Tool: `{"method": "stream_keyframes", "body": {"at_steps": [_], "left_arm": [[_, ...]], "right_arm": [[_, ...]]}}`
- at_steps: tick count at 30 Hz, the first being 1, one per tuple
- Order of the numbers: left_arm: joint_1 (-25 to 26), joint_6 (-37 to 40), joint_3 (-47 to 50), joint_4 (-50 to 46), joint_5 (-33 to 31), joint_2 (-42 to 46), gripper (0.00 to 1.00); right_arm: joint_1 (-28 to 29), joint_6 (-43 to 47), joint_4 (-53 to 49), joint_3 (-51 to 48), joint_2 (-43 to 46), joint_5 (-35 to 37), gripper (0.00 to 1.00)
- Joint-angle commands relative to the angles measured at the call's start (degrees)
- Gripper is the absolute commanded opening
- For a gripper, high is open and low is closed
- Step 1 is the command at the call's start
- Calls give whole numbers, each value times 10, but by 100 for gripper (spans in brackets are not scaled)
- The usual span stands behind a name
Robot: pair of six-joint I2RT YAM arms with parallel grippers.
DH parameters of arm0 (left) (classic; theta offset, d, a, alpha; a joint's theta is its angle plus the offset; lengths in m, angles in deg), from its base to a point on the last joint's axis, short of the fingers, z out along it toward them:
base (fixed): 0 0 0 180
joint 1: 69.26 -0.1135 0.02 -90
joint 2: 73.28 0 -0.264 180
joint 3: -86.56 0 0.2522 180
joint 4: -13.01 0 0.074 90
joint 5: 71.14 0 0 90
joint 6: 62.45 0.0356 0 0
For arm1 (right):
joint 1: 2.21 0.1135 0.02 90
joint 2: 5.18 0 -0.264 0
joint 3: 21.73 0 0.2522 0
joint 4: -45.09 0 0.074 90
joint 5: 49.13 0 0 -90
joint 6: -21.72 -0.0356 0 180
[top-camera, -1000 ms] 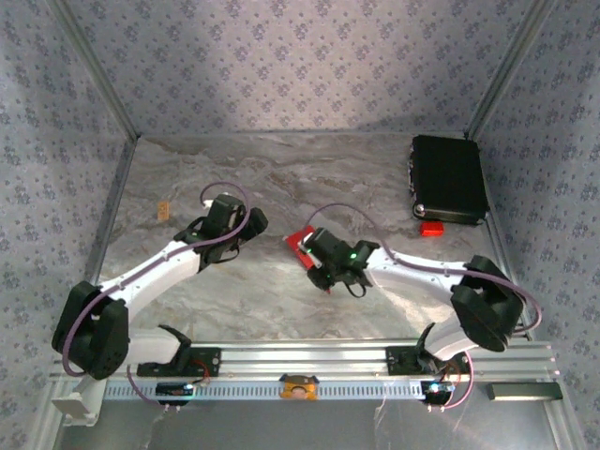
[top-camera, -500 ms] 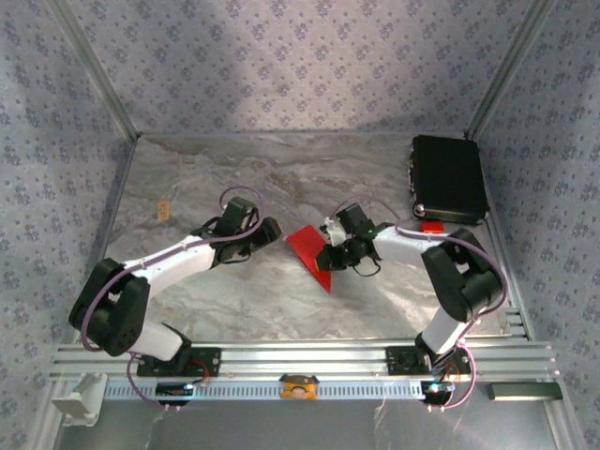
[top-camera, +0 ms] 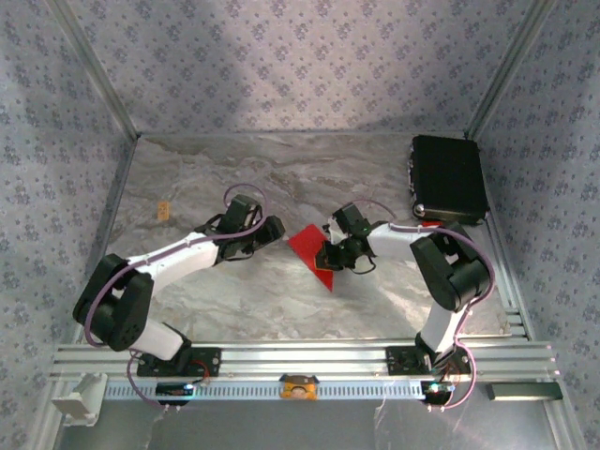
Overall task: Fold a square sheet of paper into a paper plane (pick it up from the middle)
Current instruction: Rotate the paper at the center of the table.
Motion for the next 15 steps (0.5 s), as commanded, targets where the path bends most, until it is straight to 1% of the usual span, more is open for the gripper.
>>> {"method": "stream_keyframes", "body": {"at_steps": [1,5,10,13,15], "left_arm": [[2,-3,-19,11,15,-8,69],[3,-8,-14,22,24,-10,68],[2,-13,-8,38,35,-14,68],[3,-11,-13,35,39,-16,68],[2,-12,-12,37,42,-15,68]], "right_arm": [[-4,-94,2,-22,-12,49,7],[-8,-194,48,-54,-2,61,6],[-4,-355,159,-131,20,94,6],[5,-405,206,-156,27,106,6],[13,-411,243,-164,37,108,7]]}}
